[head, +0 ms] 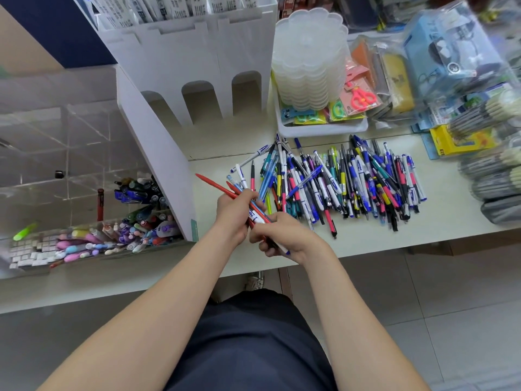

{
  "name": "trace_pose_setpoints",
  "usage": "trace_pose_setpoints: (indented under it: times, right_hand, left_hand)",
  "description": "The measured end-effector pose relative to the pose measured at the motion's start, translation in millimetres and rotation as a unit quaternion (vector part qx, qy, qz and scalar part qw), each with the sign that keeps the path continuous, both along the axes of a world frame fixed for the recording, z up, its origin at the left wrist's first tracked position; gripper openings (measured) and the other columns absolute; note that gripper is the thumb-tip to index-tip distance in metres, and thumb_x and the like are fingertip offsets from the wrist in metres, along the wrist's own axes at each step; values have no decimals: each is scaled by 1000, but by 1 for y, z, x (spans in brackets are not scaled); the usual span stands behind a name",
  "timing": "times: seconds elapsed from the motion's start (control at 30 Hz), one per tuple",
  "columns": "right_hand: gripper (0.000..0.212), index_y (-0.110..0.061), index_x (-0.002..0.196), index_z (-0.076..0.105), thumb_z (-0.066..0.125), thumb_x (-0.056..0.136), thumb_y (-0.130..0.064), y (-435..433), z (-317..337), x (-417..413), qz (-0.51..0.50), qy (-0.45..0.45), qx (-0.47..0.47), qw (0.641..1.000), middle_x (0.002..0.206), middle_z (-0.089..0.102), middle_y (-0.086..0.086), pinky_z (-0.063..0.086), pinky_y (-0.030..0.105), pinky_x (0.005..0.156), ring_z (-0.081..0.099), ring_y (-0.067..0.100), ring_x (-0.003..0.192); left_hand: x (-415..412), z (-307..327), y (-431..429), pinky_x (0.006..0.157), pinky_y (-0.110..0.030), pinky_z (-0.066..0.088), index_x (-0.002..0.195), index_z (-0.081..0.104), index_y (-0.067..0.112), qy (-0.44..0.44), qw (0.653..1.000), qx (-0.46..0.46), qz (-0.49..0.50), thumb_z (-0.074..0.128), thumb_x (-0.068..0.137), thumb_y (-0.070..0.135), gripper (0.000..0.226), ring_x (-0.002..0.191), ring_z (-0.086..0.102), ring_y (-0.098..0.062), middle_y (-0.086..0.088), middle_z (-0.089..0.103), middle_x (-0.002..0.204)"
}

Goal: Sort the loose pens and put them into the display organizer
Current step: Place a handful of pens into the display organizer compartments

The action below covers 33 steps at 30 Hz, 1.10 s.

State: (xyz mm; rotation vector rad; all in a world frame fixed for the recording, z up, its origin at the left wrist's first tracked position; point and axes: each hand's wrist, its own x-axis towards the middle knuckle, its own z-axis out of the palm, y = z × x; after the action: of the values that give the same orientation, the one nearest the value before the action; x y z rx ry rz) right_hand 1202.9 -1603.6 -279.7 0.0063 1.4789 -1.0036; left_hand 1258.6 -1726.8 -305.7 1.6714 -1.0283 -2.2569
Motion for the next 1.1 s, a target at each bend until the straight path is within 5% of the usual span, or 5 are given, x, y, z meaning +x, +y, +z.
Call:
trace_pose_setpoints:
  times: [0.17, 0.33, 0.6, 0.8, 1.1]
  right_hand:
    - [53, 1, 112, 74, 62, 92, -46, 16, 1, 3, -287, -186, -33, 939, 98, 72, 22, 43, 26, 48, 58, 23, 63]
    - [35, -3, 102, 74, 55, 97, -32, -7, 10, 28, -466, -253, -54, 846, 87, 72, 16, 55, 36, 80, 65, 28, 79]
    - [36, -16, 120, 79, 51, 107, -34, -36, 48, 26, -519, -295, -262, 758, 121, 77, 2, 62, 30, 80, 76, 20, 106]
    - [35, -21, 108, 76, 43, 104, -31, -23, 41, 19, -431, -59, -30, 900, 101, 78, -2, 44, 35, 80, 66, 15, 89]
    - [38, -23, 133, 64, 45, 112, -48, -19, 88, -14, -269, 234, -244, 902, 120, 73, 16, 61, 56, 94, 73, 33, 106]
  left_hand:
    - [-15, 26, -3, 65, -39, 56, 97, 64, -2, 17, 991, -132, 25, 67, 93, 5, 10, 61, 64, -26, -13, 66, 68]
    - [-21, 63, 15, 64, -40, 62, 110, 58, 8, 53, 970, -239, -9, 71, 92, 8, 21, 62, 69, -23, -11, 69, 70]
    - [-8, 95, 46, 81, -31, 64, 112, 64, 25, 122, 921, -342, -142, 73, 92, 9, 27, 90, 76, -16, -1, 77, 97]
    - [-4, 105, 21, 74, -37, 64, 114, 64, 27, 94, 911, -322, -239, 70, 96, 19, 20, 85, 74, -22, -2, 75, 97]
    - [34, 125, -2, 61, -40, 50, 108, 59, 4, 131, 875, -184, -428, 78, 80, 17, 36, 66, 53, -28, -33, 59, 89]
